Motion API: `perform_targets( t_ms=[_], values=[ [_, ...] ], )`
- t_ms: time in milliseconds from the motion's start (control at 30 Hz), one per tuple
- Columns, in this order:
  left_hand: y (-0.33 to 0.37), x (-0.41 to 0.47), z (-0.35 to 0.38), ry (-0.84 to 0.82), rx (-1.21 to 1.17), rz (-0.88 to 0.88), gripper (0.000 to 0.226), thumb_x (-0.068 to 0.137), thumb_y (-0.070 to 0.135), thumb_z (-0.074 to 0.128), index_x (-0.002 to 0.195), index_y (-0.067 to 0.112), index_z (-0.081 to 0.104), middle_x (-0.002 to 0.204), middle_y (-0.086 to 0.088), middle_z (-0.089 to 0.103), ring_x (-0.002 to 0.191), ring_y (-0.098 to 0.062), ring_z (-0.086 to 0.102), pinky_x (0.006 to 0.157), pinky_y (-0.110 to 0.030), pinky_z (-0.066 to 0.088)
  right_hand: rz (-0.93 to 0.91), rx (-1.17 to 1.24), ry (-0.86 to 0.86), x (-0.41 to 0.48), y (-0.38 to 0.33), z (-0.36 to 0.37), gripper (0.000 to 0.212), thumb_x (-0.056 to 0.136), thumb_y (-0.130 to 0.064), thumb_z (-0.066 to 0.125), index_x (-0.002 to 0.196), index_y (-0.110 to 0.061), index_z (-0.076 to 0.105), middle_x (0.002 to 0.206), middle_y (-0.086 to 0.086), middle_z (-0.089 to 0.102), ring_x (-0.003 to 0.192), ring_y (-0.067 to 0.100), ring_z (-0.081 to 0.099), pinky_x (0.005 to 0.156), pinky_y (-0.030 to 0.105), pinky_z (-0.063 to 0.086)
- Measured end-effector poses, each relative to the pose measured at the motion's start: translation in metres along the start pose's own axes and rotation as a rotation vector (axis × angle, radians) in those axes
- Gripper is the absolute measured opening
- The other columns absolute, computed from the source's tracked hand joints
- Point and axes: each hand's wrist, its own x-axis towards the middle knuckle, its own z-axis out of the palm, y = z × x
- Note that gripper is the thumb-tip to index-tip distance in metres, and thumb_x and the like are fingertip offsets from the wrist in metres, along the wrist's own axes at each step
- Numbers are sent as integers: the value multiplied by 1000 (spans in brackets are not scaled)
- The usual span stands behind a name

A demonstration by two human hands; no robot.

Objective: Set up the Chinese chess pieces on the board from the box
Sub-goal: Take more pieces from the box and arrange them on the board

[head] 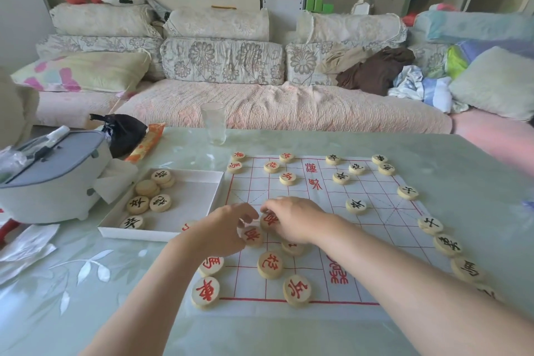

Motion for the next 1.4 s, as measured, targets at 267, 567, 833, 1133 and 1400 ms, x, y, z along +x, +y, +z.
perform_targets(
  t_ms=[267, 567, 833, 1133, 1400],
  values=[
    [5, 1, 2, 3, 220, -55, 54, 75, 48, 70, 124, 30, 57, 119, 5, 50, 112, -16, 45, 92, -29, 41, 7, 70, 35, 5, 5, 6, 38, 96, -37, 56, 133, -31, 49, 139, -6, 52, 120, 19, 55, 94, 35, 46],
    [-23, 5, -35, 340, -191, -169, 53, 69, 23, 82, 118, 25, 58, 111, 4, 60, 90, -16, 57, 74, -23, 41, 95, 226, 157, 16, -3, 5, 37, 89, -59, 58, 116, -34, 57, 117, -15, 60, 102, 10, 57, 78, 32, 46],
    [-47, 5, -44, 420, -838, -292, 50, 74, 5, 78, 117, 24, 62, 98, -1, 70, 71, -11, 59, 57, -21, 47, 222, 301, 252, 80, -18, -1, 28, 86, -55, 62, 102, -32, 59, 100, -15, 59, 91, 11, 57, 73, 29, 46],
    [-67, 4, -50, 530, -744, -253, 41, 91, 6, 53, 120, 33, 59, 104, 2, 63, 73, -6, 55, 53, -19, 41, 275, 249, 272, 149, -31, 16, 23, 86, -49, 62, 102, -32, 61, 110, -7, 65, 102, 18, 61, 85, 33, 51],
    [-68, 7, -49, 502, -723, -284, 36, 88, 13, 62, 121, 28, 57, 83, 9, 66, 66, -10, 56, 53, -22, 44, 250, 167, 288, 149, -32, 18, 28, 93, -44, 58, 118, -34, 64, 133, -1, 52, 113, 24, 59, 84, 31, 44]
  ],
)
